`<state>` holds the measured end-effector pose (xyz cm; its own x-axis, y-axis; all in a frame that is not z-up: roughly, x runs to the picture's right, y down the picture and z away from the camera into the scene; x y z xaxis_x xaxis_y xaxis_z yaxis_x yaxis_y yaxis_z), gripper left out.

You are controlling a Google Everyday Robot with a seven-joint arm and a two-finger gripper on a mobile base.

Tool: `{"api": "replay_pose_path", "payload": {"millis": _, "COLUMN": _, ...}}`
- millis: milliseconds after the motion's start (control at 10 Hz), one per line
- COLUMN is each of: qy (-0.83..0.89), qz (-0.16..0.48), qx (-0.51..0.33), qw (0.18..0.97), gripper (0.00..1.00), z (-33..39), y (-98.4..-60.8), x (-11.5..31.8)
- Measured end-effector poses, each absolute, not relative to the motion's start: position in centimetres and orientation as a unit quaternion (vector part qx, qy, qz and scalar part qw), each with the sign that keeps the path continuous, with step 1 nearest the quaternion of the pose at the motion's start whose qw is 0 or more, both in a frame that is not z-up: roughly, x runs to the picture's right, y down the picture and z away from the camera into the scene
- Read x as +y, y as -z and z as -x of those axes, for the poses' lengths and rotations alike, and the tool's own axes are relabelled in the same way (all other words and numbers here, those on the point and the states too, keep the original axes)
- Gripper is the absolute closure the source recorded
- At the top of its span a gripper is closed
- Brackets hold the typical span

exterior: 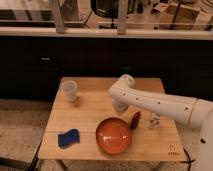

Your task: Drag the ceramic bowl in a circle

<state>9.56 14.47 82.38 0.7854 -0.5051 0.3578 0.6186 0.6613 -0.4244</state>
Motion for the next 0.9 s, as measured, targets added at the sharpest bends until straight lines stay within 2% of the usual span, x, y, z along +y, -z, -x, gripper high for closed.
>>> {"api": "replay_pose_path", "payload": {"millis": 100, "qy": 0.316, "qz": 0.267, "qx": -0.119, "qw": 0.903, "gripper": 0.52, "z": -10.9, "y": -81.8, "x": 14.5}}
{"api": "replay_pose_path", "payload": {"millis": 200, "qy": 0.325, "qz": 0.261, "qx": -0.137, "qw": 0.899, "gripper": 0.39, "z": -13.7, "y": -80.9, "x": 14.3}}
{"api": "replay_pose_path", "payload": {"millis": 300, "qy": 0.329, "qz": 0.258, "qx": -0.144, "qw": 0.897, "gripper": 0.33, "z": -15.0, "y": -80.5, "x": 14.3}}
{"api": "replay_pose_path", "payload": {"millis": 400, "qy": 0.343, "qz": 0.258, "qx": -0.158, "qw": 0.89, "gripper": 0.22, "z": -17.9, "y": -79.5, "x": 14.6}}
{"api": "replay_pose_path", "payload": {"millis": 900, "qy": 0.333, "qz": 0.278, "qx": -0.135, "qw": 0.891, "gripper": 0.2, "z": -23.8, "y": -77.6, "x": 20.3}}
